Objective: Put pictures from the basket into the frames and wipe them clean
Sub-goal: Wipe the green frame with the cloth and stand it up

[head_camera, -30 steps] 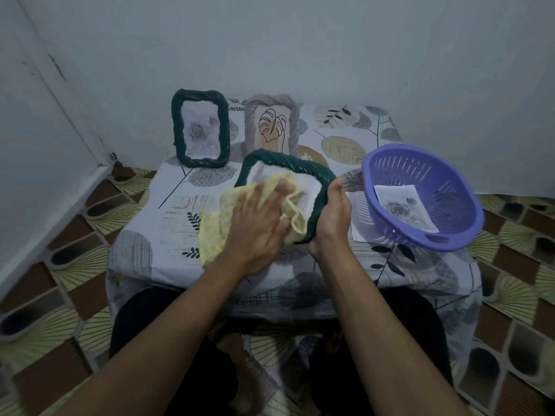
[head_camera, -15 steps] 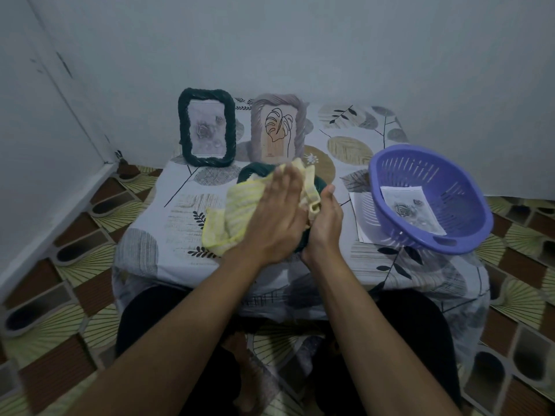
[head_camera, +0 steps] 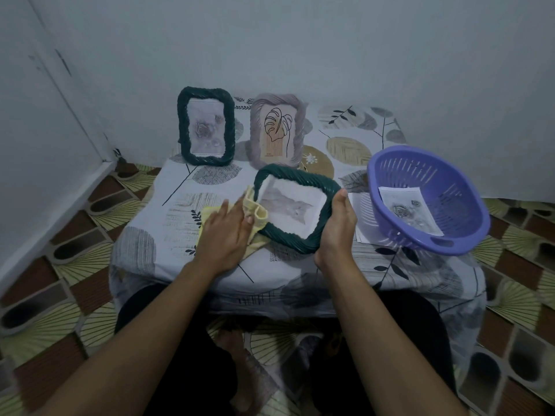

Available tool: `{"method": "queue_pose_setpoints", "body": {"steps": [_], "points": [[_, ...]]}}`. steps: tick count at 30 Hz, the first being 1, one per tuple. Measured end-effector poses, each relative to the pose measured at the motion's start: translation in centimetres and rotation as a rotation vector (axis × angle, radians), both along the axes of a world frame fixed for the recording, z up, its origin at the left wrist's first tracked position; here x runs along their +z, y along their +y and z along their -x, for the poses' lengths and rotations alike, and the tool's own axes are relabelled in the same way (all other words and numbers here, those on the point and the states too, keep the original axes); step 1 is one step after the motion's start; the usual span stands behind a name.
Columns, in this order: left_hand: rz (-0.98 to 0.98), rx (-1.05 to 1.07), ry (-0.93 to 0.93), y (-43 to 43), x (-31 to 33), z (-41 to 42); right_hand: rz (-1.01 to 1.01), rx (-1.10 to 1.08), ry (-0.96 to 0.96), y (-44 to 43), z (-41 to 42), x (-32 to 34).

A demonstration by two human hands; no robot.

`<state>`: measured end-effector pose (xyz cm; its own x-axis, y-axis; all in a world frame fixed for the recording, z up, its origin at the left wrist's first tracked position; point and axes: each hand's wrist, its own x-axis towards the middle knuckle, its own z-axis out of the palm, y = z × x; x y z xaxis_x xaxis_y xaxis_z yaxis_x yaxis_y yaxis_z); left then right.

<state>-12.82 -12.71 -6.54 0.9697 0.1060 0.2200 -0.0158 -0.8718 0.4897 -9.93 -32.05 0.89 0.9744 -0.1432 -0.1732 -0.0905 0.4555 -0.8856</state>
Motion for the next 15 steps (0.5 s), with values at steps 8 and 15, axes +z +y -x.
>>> {"method": "queue_pose_setpoints", "body": {"steps": [8, 15], "points": [[-0.023, 0.077, -0.161, 1.1, -0.8, -0.6, -0.032, -0.15, 0.045, -1.7, -0.2, 0.7], [-0.063, 0.315, -0.022, 4.6, 0.1, -0.7, -0.058, -0.193, 0.088, -1.4, -0.2, -0.4]]}}
